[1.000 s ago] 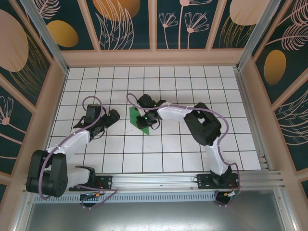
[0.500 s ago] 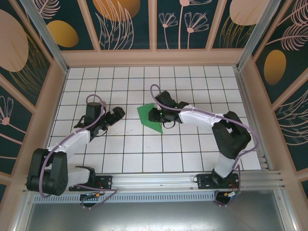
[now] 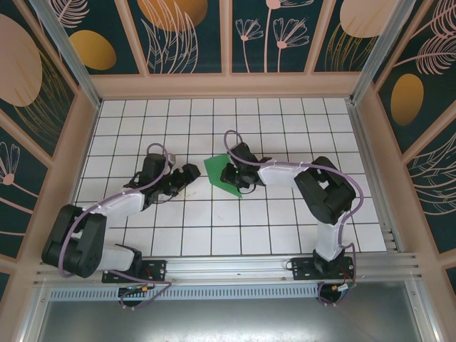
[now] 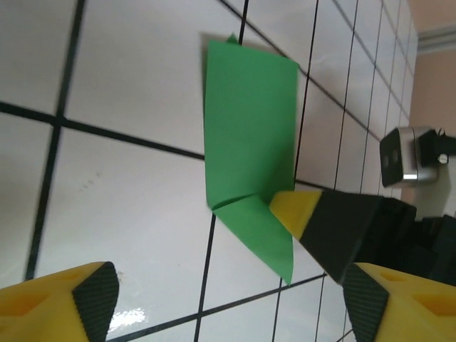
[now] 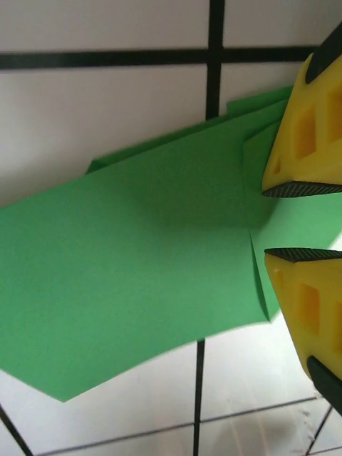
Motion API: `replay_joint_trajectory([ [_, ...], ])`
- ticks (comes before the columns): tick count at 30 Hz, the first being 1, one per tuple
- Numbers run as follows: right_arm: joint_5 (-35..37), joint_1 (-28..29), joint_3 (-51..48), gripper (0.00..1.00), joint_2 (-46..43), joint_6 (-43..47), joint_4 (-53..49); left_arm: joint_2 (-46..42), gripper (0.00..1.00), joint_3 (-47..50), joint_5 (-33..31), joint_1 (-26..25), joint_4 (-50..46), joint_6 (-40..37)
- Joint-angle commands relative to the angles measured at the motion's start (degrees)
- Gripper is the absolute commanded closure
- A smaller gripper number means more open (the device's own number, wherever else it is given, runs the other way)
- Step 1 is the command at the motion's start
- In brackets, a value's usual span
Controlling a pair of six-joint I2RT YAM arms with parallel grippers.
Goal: Fold a paper plane with a square sheet of paper (pick it up from the middle)
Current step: Move the paper to the center of the table, then fold the wing for the fifth time at the center of the table.
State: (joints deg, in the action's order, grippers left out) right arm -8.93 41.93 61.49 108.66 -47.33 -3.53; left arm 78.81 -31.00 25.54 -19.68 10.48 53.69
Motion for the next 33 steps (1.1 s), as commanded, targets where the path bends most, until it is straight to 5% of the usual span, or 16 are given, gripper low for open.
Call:
replay_joint_trajectory([
  [1, -2.2, -1.7, -2.9, 0.72, 0.9, -1.6, 4.3, 2.2, 0.21, -1.6, 1.3, -1.7, 3.7, 3.3],
  [16, -18.5, -8.9, -14.1, 0.73, -0.4, -2.9, 18.1, 13.4, 0.5, -7.7, -0.3, -6.0, 4.8, 7.0],
  [28, -23.4, -10.3, -16.1, 0.73, -0.1, -3.3, 21.3, 19.1, 0.6, -12.6, -0.3, -7.2, 3.5, 7.3],
  [33, -23.2, -10.3, -16.3, 0.73, 0.0, -3.3, 21.2, 22.2, 0.57, -14.7, -2.0, -7.9, 0.2, 6.4],
])
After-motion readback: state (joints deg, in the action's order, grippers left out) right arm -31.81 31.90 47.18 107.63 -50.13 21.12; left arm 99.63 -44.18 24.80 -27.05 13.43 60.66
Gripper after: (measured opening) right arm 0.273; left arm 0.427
